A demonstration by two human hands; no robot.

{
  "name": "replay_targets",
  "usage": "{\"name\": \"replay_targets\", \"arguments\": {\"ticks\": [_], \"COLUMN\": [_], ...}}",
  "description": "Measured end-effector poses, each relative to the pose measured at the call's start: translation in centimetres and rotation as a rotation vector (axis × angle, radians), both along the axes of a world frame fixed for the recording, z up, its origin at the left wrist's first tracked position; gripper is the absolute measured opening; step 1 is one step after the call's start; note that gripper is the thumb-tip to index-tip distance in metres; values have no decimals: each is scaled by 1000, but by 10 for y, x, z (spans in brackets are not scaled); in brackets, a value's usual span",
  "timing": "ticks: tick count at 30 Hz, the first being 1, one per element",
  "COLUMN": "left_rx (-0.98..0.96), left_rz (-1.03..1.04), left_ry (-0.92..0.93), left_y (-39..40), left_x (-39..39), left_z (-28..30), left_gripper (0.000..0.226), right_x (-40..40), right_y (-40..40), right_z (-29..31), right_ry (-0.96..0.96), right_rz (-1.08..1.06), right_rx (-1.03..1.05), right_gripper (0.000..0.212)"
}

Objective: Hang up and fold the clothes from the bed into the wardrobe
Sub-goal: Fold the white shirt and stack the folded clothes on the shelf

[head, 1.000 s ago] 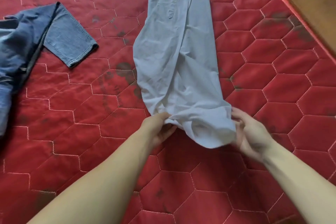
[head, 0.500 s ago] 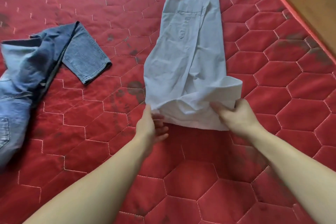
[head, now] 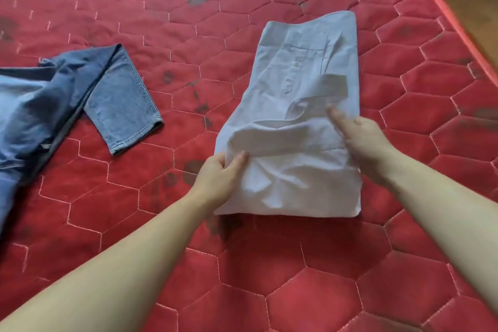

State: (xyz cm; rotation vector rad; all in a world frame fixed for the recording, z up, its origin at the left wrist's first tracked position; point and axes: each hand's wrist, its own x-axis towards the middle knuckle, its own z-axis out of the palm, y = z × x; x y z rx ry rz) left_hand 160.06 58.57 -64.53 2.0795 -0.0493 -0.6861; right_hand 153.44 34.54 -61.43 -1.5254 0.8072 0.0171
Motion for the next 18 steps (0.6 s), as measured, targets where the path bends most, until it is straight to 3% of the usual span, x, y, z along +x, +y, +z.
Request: {"name": "replay_targets", "arguments": {"ticks": [2,4,8,12,15,18], "left_rx": [79,60,-82,-177,38,211], "left_rz": [29,69,81,144,139,186], "left_ry": [63,123,136,54,-103,-189], "left_y": [-1,2,-6,-29,-28,-15], "left_x": [6,6,15,34,39,43], "left_z": [-19,-31,-28,-17,-22,-30], "left_gripper": [36,32,26,27,20,46], "right_x": [-7,-22,-36,-29,-29,-27], "right_y": [-2,-3,-8,-9,-10,-14], "right_z": [-23,-42,-52,-53,-61,-63], "right_ry": [238,343,178,-4,120,219], "right_rz": [63,119,69,-184,-188,-106], "right_rx": [-62,-75,-67,-205,-282,-183], "right_gripper": [51,47,20,34,30,25]}}
